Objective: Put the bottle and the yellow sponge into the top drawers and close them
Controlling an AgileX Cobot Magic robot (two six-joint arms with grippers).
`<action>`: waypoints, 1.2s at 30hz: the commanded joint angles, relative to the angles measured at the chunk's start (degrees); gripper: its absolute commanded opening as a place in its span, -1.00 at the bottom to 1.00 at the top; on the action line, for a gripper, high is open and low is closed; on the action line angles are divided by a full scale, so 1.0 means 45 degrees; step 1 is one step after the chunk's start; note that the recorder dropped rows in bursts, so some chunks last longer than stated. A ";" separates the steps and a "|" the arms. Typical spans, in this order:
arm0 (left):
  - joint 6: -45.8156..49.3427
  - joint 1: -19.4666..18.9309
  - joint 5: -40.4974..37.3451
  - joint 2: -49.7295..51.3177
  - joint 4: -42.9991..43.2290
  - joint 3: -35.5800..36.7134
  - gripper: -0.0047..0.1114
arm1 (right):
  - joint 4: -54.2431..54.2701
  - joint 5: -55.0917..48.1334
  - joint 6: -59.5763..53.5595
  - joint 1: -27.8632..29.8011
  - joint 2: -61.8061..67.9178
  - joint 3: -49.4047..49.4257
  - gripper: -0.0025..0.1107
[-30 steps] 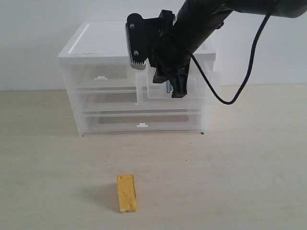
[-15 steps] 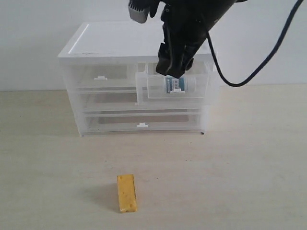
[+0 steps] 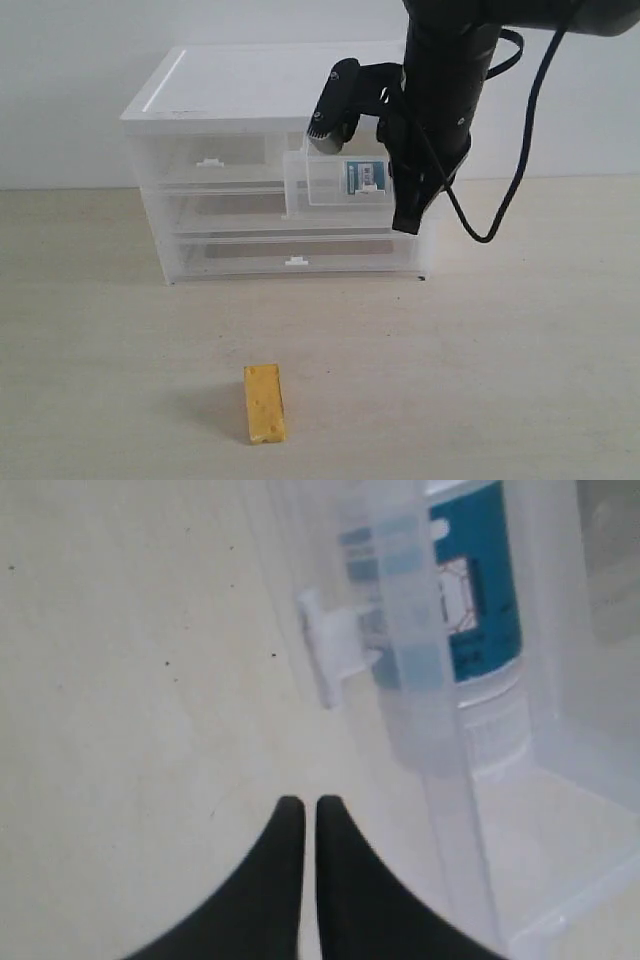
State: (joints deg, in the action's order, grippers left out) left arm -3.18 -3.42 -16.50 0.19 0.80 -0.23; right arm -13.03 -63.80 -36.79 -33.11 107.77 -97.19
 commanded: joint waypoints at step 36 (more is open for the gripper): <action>0.0048 -0.0033 0.0035 -0.0043 -0.0084 0.0050 -0.84 | -0.0228 -0.1369 0.5234 0.1156 -0.1456 0.0019 -0.93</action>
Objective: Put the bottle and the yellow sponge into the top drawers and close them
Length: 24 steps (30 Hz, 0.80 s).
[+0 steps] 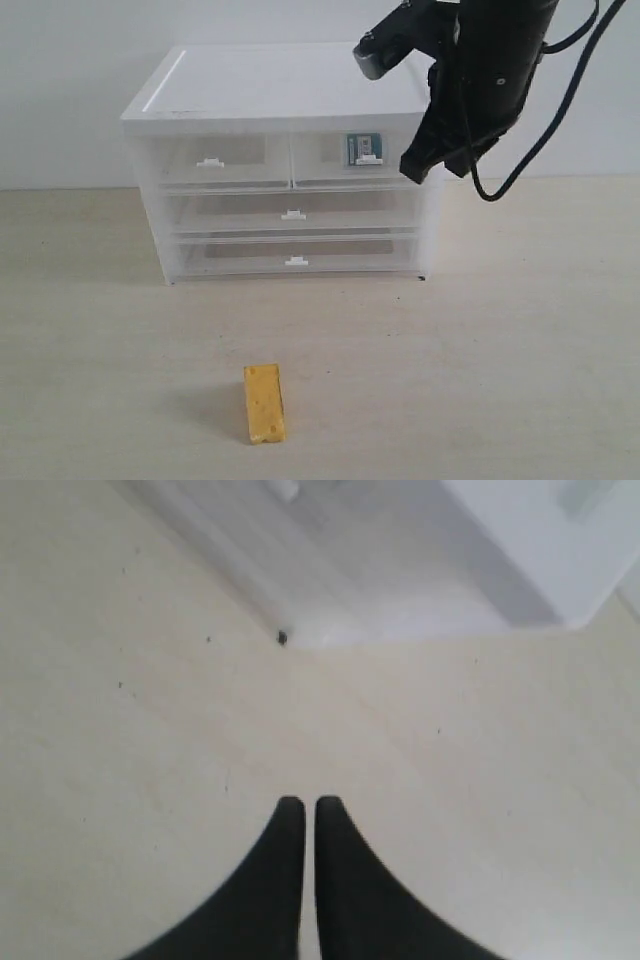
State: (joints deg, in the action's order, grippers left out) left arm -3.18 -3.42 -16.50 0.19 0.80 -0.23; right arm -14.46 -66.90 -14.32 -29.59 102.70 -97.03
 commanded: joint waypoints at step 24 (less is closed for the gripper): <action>0.0048 -0.0033 0.0036 -0.0043 -0.0033 0.0050 -0.84 | 0.1562 -0.0060 0.4764 0.6646 -0.2646 0.1612 -0.93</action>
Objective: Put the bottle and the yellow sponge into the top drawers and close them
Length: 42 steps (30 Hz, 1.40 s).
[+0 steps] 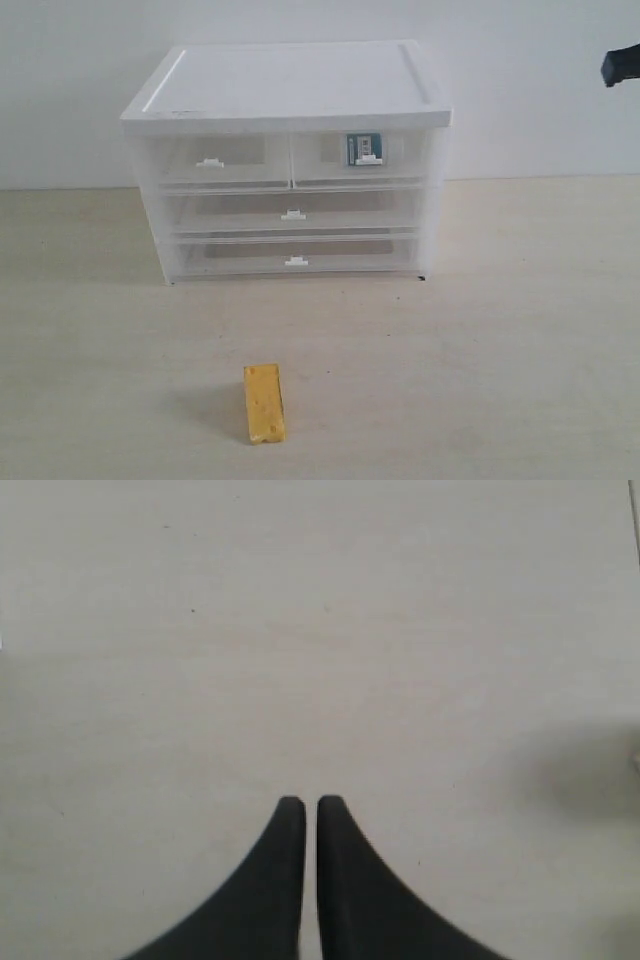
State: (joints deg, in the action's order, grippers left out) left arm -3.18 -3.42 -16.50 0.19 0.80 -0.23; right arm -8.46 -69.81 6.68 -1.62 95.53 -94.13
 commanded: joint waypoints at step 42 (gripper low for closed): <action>0.0048 -0.0033 0.0036 -0.0043 -0.0033 0.0050 -0.84 | 0.0418 0.9752 -0.1485 0.0454 -1.5260 1.2921 -0.96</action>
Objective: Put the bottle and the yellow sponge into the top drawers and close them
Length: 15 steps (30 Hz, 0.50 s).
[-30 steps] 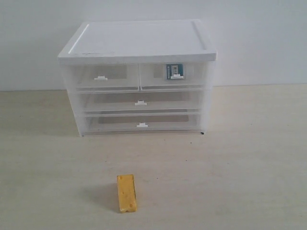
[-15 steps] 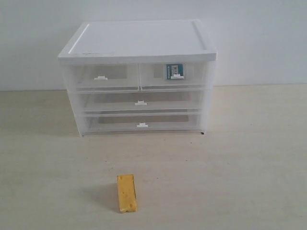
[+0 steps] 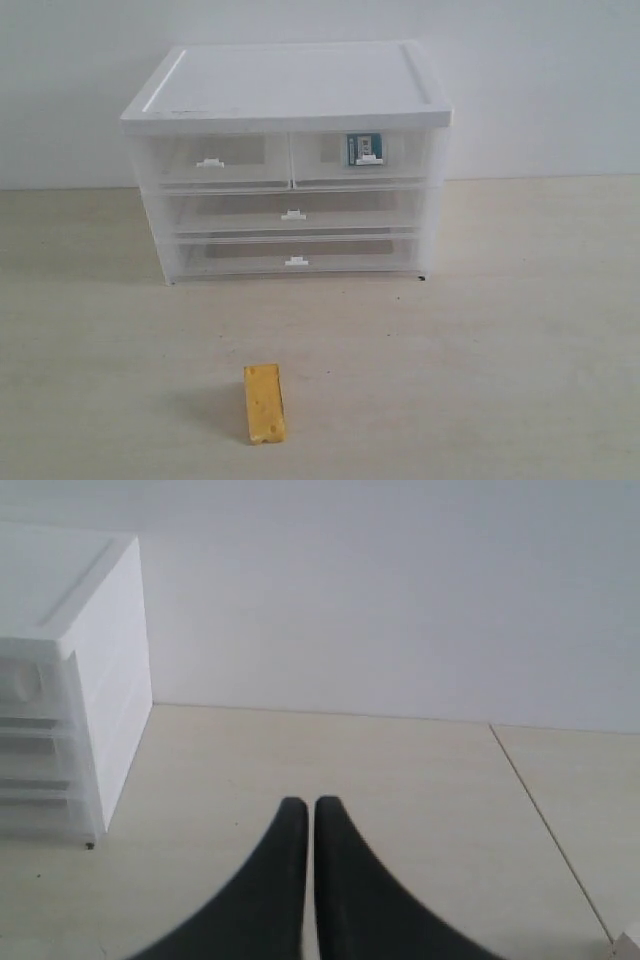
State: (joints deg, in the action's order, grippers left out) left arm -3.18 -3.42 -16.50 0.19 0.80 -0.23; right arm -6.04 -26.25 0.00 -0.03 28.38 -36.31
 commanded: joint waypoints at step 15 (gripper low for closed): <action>0.0048 -0.0033 0.0036 -0.0043 -0.0033 0.0050 -0.84 | 0.0194 0.1425 -0.0166 0.0011 -0.2256 0.2218 -0.96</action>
State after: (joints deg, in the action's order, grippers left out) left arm -3.18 -3.42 -16.50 0.19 0.80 -0.23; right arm -5.37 -21.99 -0.31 0.00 21.77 -30.04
